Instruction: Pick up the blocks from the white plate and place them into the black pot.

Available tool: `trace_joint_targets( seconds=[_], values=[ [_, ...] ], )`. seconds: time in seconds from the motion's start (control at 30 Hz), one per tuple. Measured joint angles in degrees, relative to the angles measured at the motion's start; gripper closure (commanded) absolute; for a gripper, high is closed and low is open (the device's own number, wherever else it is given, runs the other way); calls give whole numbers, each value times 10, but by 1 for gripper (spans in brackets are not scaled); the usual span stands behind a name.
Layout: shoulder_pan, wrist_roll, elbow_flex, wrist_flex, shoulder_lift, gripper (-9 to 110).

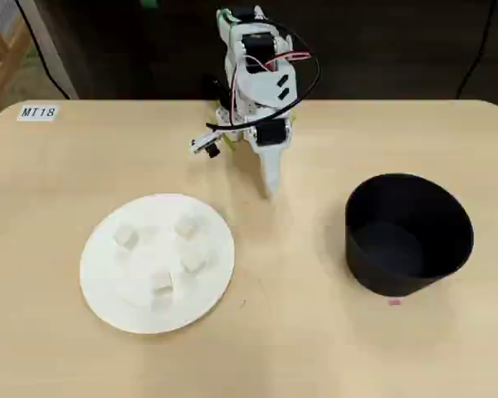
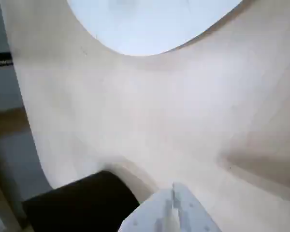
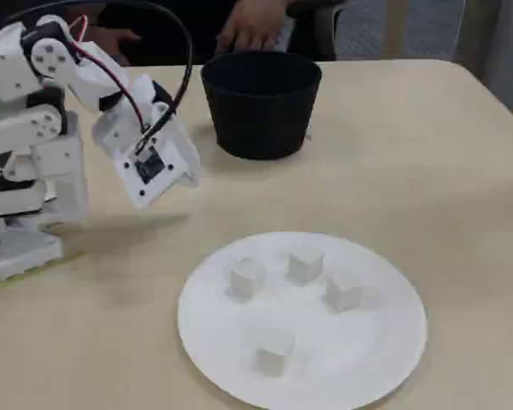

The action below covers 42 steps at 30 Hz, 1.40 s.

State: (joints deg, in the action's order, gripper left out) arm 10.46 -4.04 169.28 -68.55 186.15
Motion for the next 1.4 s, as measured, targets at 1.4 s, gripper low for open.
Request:
trace_joint_targets(
  seconds=[1.4],
  values=[
    [-383, -48, -612, -105, -657, 104]
  ],
)
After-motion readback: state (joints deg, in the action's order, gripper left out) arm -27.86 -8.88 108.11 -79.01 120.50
